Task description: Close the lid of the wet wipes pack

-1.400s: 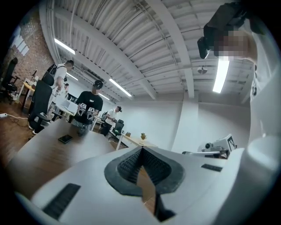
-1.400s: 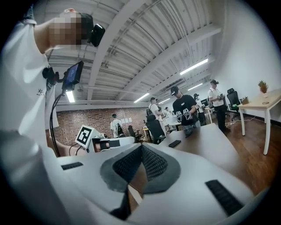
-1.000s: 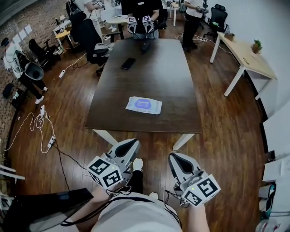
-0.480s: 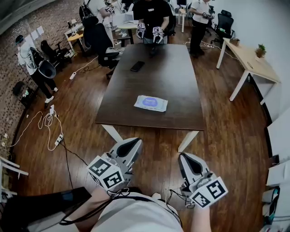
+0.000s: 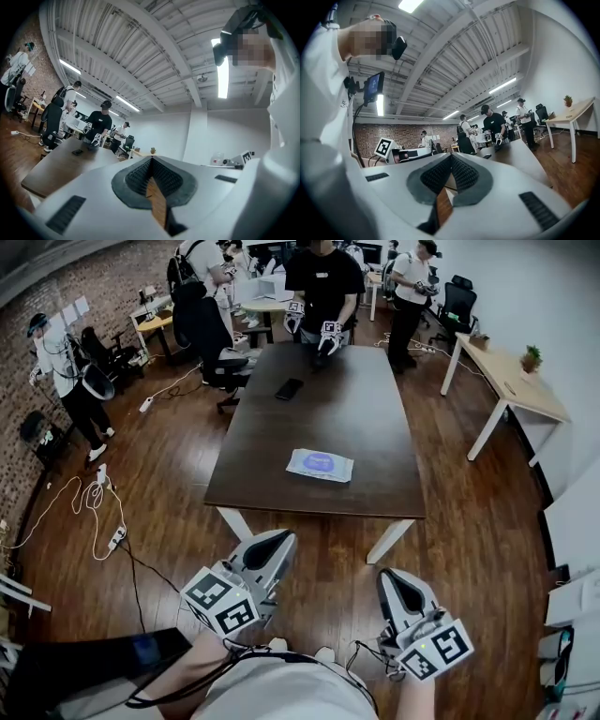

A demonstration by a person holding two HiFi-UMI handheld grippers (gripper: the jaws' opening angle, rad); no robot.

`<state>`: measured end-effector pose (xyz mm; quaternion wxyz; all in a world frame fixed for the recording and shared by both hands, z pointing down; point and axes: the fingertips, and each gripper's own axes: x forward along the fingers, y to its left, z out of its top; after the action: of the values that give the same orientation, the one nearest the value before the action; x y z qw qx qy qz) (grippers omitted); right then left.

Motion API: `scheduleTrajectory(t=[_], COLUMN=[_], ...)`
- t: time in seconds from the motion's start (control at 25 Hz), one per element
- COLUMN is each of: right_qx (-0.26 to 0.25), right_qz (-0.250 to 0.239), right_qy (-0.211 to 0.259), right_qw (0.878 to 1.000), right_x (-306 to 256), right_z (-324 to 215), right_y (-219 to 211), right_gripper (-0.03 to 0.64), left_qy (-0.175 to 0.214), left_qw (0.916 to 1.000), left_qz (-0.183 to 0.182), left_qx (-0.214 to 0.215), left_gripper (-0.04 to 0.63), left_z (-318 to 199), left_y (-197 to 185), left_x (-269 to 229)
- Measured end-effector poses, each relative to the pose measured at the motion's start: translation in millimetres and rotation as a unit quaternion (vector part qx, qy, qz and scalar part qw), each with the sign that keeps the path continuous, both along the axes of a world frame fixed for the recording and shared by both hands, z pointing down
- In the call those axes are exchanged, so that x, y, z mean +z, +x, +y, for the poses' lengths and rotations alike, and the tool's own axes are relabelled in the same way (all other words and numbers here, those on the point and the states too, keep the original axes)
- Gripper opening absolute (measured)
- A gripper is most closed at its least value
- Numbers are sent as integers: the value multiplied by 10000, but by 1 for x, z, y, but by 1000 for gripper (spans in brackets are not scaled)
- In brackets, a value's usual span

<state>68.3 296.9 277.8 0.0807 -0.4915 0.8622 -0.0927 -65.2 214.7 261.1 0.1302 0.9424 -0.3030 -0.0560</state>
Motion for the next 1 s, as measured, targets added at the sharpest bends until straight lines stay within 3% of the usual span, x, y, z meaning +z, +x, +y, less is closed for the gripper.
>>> scheduleTrajectory(t=[0.6,1.0], right_qx=[388,459], right_qz=[179,227], right_qy=[78,93], right_qw=[9991,9986], right_x=[-11,-14], right_z=[11,15], right_y=[-30,-24], right_gripper=[8,6], left_qy=[35,21], left_qw=[9996,9994], left_qz=[64,22], left_qx=[259,356], left_gripper=[-2,-2], left_z=[8,11], left_y=[-34,-26], left_x=[3,5])
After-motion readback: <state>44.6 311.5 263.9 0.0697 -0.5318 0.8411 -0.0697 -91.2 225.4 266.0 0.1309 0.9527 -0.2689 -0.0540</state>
